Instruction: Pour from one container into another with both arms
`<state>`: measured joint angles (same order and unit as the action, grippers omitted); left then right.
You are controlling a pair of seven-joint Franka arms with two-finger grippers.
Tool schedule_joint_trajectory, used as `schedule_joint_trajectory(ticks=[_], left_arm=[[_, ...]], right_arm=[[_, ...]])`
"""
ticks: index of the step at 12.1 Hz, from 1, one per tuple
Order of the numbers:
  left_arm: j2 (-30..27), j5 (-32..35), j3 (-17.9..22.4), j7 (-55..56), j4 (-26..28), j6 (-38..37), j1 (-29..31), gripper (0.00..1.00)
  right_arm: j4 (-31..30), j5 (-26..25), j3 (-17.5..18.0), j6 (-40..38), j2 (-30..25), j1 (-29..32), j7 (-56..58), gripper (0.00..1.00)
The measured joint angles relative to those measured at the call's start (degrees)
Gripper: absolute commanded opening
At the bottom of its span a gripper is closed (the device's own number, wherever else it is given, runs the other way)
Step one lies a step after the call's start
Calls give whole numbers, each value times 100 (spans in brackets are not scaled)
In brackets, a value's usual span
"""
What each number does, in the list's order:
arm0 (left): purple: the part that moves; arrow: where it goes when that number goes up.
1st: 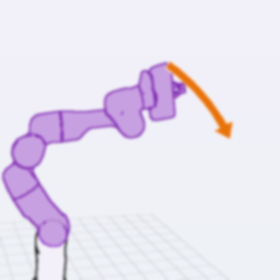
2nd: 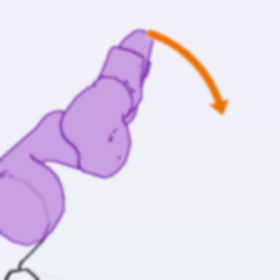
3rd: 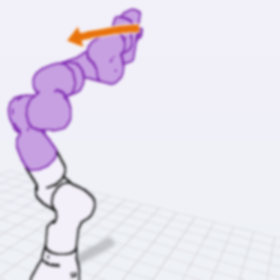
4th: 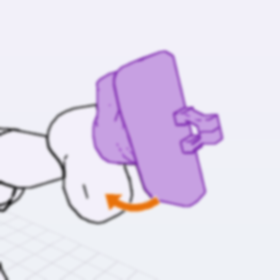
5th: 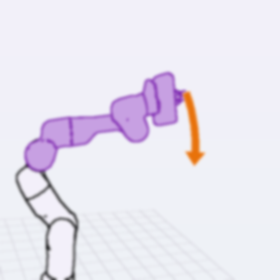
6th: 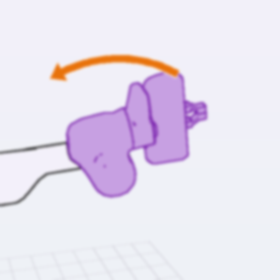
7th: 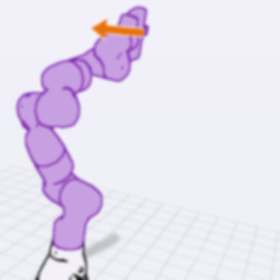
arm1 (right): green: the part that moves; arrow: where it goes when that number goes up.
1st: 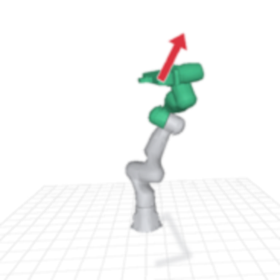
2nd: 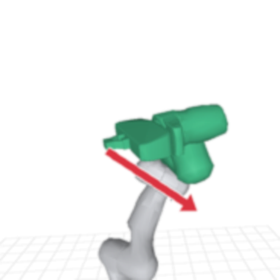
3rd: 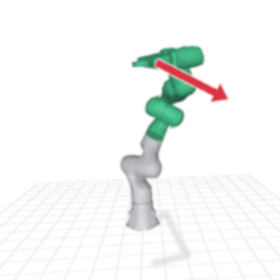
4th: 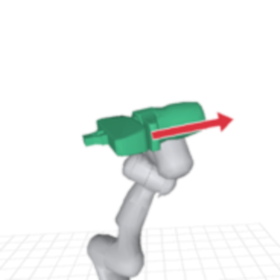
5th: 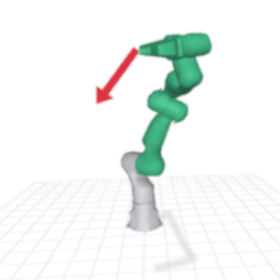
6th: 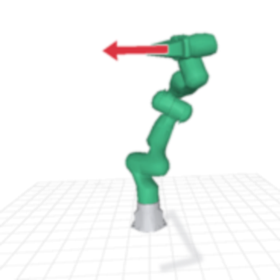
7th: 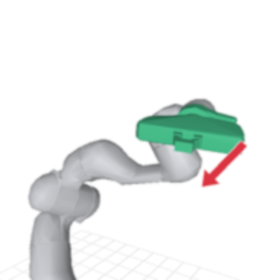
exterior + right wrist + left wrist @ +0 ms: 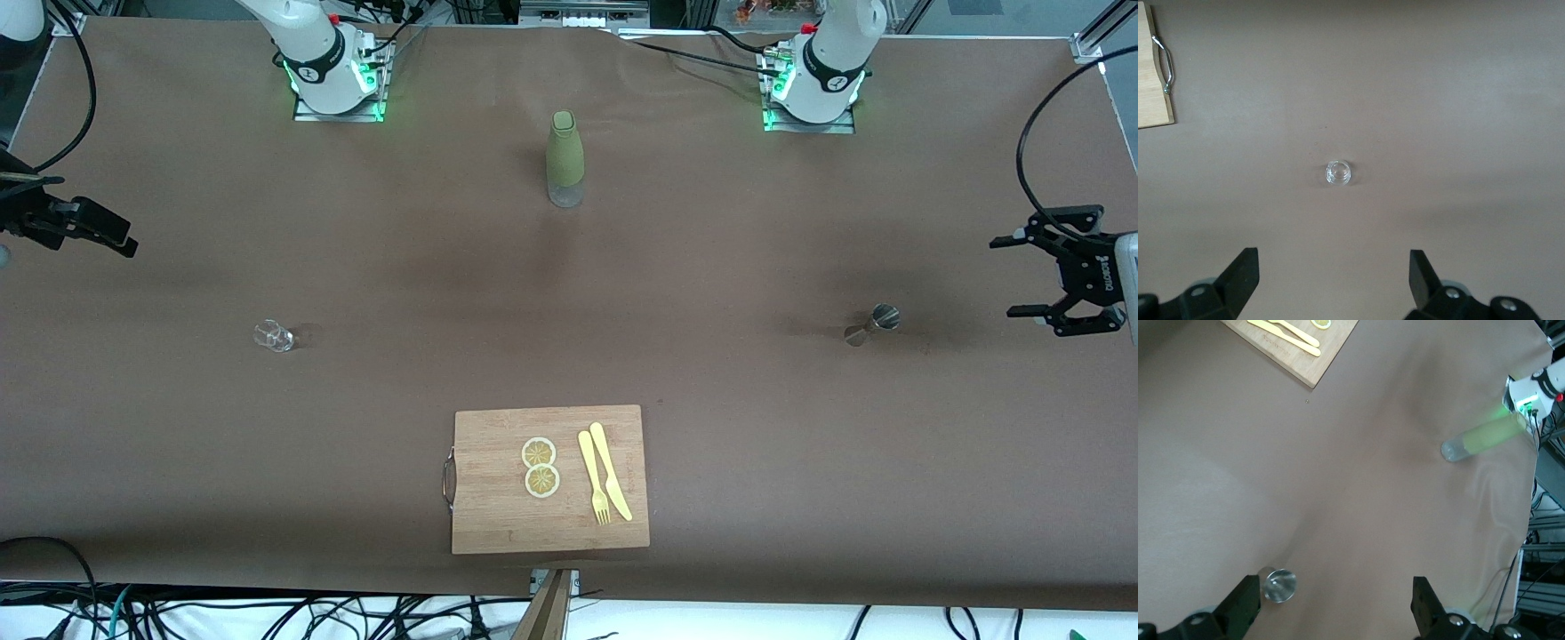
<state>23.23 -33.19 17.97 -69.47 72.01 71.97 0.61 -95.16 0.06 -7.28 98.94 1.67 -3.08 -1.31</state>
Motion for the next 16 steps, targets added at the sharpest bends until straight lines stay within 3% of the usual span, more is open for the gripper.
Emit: schedule_joint_trajectory(ticks=[4,7,9,12,14,16], left_arm=[[-24,146,-9,1468,-29,22,-420,100],[-160,858,-36,2554,-64,37,-700,100],[-365,1741,-359,3348,-71,59,-721,100],[-762,2985,-1223,4989,35,65,-723,100],[-1009,3219,-1505,5862,252,222,-721,100],[-1365,3335,-1640,6065,689,626,-574,100]], right_arm=[[0,0,-2,0,0,0,0,100],[0,0,-2,0,0,0,0,100],[0,0,-3,0,0,0,1,100],[1,0,-4,0,0,1,1,100],[1,0,-4,0,0,1,1,100],[2,0,-5,0,0,1,1,100]])
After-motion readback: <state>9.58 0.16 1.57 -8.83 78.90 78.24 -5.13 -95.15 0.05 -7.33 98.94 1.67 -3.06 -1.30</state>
